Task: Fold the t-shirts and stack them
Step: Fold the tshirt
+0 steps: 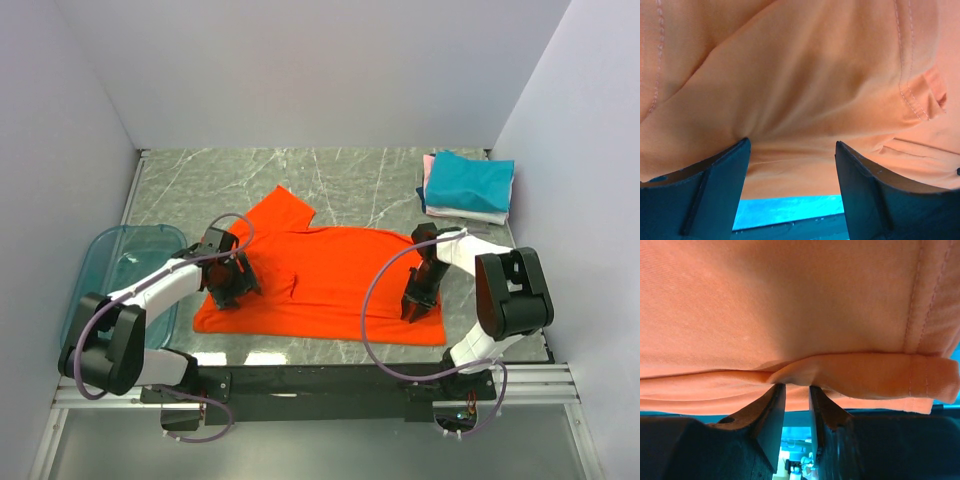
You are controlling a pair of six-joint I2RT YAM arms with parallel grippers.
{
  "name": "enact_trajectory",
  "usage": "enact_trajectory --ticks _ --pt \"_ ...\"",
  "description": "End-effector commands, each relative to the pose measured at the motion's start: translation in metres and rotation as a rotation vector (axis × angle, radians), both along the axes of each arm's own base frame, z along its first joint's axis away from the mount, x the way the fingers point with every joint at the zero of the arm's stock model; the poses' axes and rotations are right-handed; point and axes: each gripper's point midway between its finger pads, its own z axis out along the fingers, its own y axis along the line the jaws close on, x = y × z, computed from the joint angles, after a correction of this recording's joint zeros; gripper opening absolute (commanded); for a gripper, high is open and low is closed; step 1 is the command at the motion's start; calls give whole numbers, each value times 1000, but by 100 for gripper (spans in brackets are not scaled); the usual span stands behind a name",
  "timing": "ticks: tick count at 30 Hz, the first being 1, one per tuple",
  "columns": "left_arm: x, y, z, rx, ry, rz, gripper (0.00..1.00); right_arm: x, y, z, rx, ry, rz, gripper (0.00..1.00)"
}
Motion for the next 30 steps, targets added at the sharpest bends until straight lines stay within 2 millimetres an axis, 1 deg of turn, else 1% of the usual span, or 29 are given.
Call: enact_trajectory --ticks 1,5,9,11,14,15,16,17,18,19,20,21,22,23,24,25,26,27,29,30 --pt "-24 15 -8 79 78 23 76 -14 -13 -4 -81 15 3 33" --pt "-30 14 -3 71 83 33 76 -15 -16 -3 -98 14 -6 33" --pt "-35 15 5 66 87 48 77 -13 -17 0 -104 2 -9 33" --pt "-42 16 7 67 104 47 77 -11 -16 1 -100 1 -6 33" --pt "-44 17 16 61 84 47 77 -6 -17 4 -106 -2 4 33" --pt "-40 16 25 53 55 45 77 -3 -17 6 -109 -7 9 33" --pt "-38 15 29 50 43 43 77 6 -16 11 -108 -33 6 33" --pt "-37 15 34 48 37 42 77 7 -18 16 -115 -33 9 33" --pt "-29 13 45 39 3 42 77 12 -18 20 -119 -46 11 34" --pt "-25 11 50 35 -11 40 78 27 -17 31 -118 -94 10 34" --pt "-20 10 56 32 -30 35 78 30 -20 39 -138 -100 12 34" --pt "-10 7 66 21 -59 32 78 36 -22 44 -146 -116 12 34" --pt "-3 5 72 16 -78 32 78 52 -22 57 -154 -165 10 34" --pt "3 3 76 12 -99 27 78 57 -26 64 -163 -179 5 34" --pt "17 -2 84 3 -132 19 78 65 -29 69 -173 -200 -1 34" --pt "24 -5 88 -4 -150 14 78 78 -33 79 -191 -242 -2 34" --pt "30 -7 91 -7 -161 5 78 86 -40 82 -201 -263 -19 34" --pt "43 -13 97 -18 -188 -1 77 97 -45 87 -220 -292 -27 34" --pt "55 -18 102 -25 -208 -19 77 114 -55 88 -235 -340 -41 34" --pt "66 -22 106 -30 -224 -22 77 121 -60 89 -243 -362 -49 34"
